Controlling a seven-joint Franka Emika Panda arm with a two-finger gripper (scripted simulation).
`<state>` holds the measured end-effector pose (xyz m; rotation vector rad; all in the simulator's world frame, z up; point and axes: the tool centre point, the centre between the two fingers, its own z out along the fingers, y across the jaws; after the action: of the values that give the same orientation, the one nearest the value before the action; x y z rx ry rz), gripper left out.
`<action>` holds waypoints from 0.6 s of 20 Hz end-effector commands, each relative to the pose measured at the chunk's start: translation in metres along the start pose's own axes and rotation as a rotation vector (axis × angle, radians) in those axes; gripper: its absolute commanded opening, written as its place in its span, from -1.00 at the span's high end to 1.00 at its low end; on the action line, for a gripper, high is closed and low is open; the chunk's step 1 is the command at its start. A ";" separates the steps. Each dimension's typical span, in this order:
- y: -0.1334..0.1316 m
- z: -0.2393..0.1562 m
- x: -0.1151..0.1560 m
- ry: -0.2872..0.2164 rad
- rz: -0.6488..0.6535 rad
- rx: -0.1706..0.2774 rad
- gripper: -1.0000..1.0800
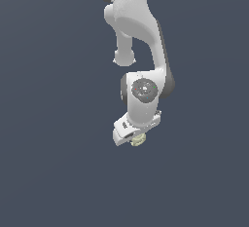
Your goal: Pick up the object and move it to a goal position.
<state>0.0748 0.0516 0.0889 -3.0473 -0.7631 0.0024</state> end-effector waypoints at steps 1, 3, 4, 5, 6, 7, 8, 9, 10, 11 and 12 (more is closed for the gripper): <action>0.007 -0.017 -0.015 0.001 0.001 -0.001 1.00; 0.014 -0.031 -0.028 0.001 0.001 -0.001 1.00; 0.017 -0.039 -0.035 0.001 0.001 -0.001 1.00; 0.020 -0.046 -0.042 0.001 0.001 -0.001 1.00; 0.023 -0.054 -0.049 0.001 0.001 -0.001 1.00; 0.027 -0.062 -0.056 0.001 0.001 -0.001 1.00; 0.030 -0.069 -0.063 0.001 0.001 -0.001 1.00; 0.034 -0.078 -0.071 0.001 0.001 -0.001 1.00; 0.037 -0.086 -0.078 0.001 0.001 -0.001 1.00; 0.041 -0.094 -0.086 0.001 0.001 -0.001 1.00; 0.044 -0.102 -0.093 0.001 0.001 -0.001 1.00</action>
<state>0.0215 -0.0212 0.1786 -3.0487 -0.7620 0.0015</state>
